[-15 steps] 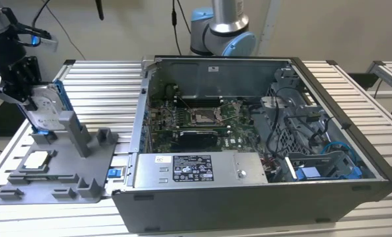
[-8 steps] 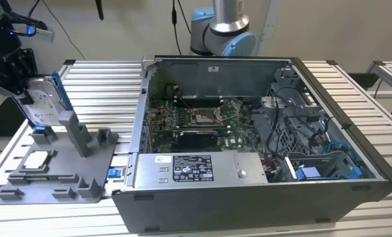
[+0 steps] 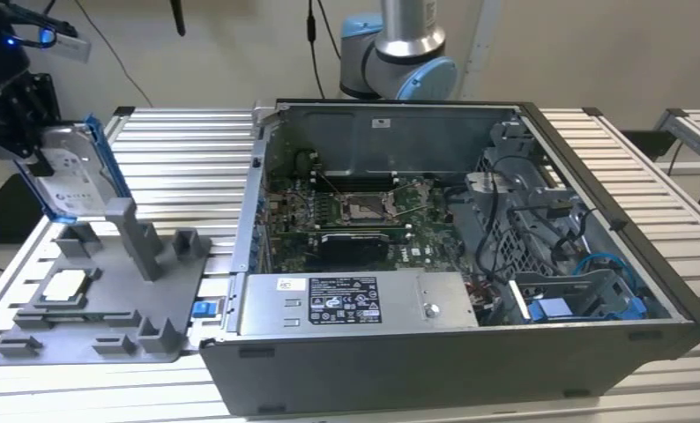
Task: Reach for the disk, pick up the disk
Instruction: 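Pick up the disk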
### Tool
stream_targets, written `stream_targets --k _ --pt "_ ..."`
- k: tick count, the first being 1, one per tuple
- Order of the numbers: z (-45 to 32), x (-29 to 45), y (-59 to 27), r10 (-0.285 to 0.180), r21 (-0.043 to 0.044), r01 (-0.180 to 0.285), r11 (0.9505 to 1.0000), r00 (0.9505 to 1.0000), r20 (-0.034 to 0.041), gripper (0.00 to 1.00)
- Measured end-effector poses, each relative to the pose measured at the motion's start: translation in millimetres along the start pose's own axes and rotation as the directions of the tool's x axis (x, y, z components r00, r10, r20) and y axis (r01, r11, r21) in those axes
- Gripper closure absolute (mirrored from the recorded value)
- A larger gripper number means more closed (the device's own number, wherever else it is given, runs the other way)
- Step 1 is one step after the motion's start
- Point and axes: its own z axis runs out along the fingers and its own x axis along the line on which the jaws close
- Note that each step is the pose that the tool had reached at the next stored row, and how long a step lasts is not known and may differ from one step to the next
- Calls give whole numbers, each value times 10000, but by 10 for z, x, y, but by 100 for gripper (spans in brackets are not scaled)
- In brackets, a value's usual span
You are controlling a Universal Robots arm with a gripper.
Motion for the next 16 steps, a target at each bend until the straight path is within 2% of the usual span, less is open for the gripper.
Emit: stream_targets --k 16 --pt "-296 -1 1 -14 -2 14 10000 10000 -3 100"
